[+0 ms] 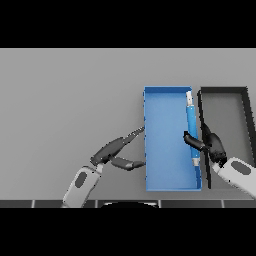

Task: Pick up the blue pipe and place it into the blue bin.

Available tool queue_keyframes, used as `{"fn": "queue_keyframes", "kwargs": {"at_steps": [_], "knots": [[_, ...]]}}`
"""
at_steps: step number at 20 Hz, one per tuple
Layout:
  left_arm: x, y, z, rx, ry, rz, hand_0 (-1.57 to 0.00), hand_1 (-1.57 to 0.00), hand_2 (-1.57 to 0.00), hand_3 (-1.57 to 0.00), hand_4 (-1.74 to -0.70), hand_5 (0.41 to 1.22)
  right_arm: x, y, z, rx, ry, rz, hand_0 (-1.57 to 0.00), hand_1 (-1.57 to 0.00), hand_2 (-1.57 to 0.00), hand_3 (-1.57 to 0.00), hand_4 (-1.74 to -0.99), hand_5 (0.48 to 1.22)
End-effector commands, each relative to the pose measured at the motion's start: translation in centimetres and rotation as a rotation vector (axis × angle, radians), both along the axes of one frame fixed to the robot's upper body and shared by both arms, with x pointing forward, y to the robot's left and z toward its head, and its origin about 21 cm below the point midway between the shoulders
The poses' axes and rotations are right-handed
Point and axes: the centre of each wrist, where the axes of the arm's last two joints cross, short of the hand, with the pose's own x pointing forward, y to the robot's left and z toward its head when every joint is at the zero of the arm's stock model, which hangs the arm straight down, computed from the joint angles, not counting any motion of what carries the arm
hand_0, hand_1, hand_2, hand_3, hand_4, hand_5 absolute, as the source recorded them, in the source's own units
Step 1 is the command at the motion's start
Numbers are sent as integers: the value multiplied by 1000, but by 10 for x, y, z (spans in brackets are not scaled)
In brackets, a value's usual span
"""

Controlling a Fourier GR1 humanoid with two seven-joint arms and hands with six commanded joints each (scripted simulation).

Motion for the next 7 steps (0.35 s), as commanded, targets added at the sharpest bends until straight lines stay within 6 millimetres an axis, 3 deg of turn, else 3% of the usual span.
{"fn": "queue_keyframes", "kwargs": {"at_steps": [1, 7], "knots": [[-3, 1, -4, 1, 3, -6, 1, 1, 1, 1, -886, 431, 0, 3, -2, 2, 6, 9, -10, -9, -9, -5, -1020, 666], [3, 7, -2, 5, 2, 3, 1, 1, 1, 1, -885, 431, 0, 4, -1, 14, 14, 13, -6, -5, -5, -3, -1022, 643]]}}
